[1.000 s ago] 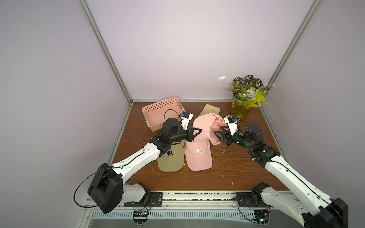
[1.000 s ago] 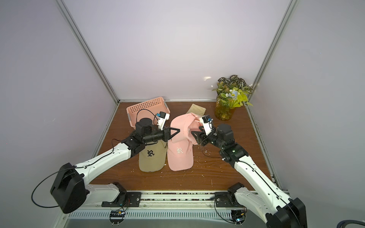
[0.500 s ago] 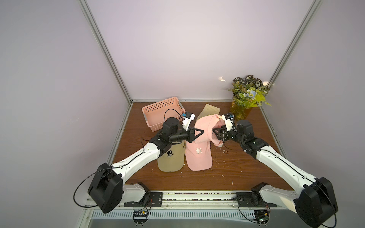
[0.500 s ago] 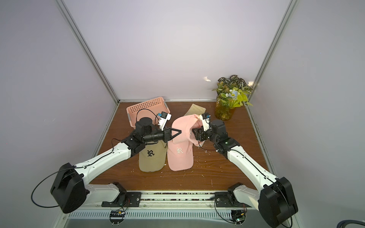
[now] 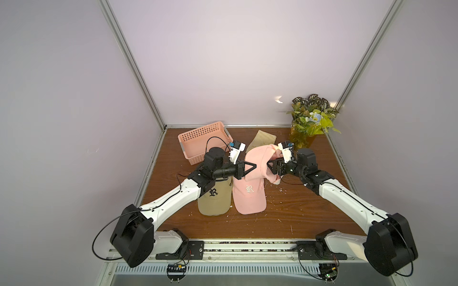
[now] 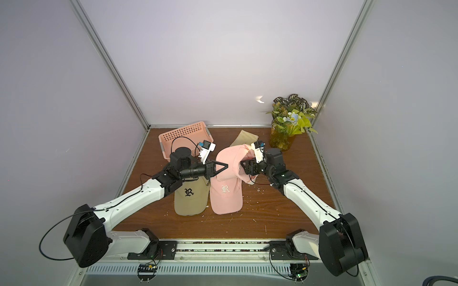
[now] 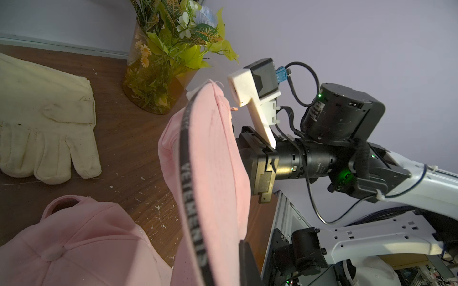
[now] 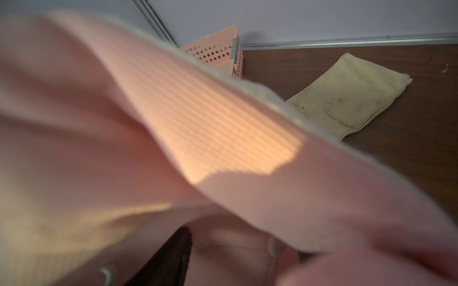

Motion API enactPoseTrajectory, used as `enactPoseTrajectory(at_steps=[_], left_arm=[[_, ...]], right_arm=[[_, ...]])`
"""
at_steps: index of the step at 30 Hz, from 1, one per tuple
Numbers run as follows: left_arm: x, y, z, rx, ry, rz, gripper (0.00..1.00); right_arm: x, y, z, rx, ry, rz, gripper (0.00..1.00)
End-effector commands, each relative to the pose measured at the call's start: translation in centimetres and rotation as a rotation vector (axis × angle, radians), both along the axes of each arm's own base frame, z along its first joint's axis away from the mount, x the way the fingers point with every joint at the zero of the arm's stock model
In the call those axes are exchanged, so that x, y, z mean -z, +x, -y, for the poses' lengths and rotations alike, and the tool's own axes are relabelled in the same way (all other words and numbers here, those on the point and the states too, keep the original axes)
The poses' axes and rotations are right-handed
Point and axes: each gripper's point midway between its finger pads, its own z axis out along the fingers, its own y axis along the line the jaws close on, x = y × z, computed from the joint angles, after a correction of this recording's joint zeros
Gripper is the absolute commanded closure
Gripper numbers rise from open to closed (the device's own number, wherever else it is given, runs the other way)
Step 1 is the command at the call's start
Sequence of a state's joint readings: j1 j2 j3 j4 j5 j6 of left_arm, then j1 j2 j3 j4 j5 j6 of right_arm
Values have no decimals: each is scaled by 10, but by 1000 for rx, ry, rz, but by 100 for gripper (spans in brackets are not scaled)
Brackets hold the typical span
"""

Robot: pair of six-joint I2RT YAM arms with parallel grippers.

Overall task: Turn the baseball cap inside out
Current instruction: Turn over the baseball cap.

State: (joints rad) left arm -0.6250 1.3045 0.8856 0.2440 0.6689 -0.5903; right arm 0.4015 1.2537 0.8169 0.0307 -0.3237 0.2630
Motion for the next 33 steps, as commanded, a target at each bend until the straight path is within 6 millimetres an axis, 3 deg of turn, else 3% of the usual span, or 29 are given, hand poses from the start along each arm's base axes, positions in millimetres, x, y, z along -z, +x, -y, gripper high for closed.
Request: enactPoseTrajectory(at_steps=[1, 12, 17, 20, 27, 29, 33], left_arm=[[-34, -3, 7, 35, -60, 103, 100], [-34, -1, 5, 19, -59, 115, 100], [-29, 3, 3, -9, -39, 116, 100], [-24, 9, -1, -55, -11, 118, 100], [-21, 20, -11, -145, 20, 136, 100], [-21, 19, -9, -124, 12, 132, 100], [-18, 5, 8, -1, -34, 89, 100]], right_arm=[[-14, 1, -10, -57, 46, 28, 26], [-1, -10, -27, -172, 75, -29, 27], [-9, -20, -38, -258, 126, -33, 32], [-13, -23, -39, -272, 131, -32, 42], [-16, -17, -23, -162, 92, -5, 66], [-16, -17, -19, -135, 94, -6, 67], [-6, -6, 5, 25, 31, -27, 54]])
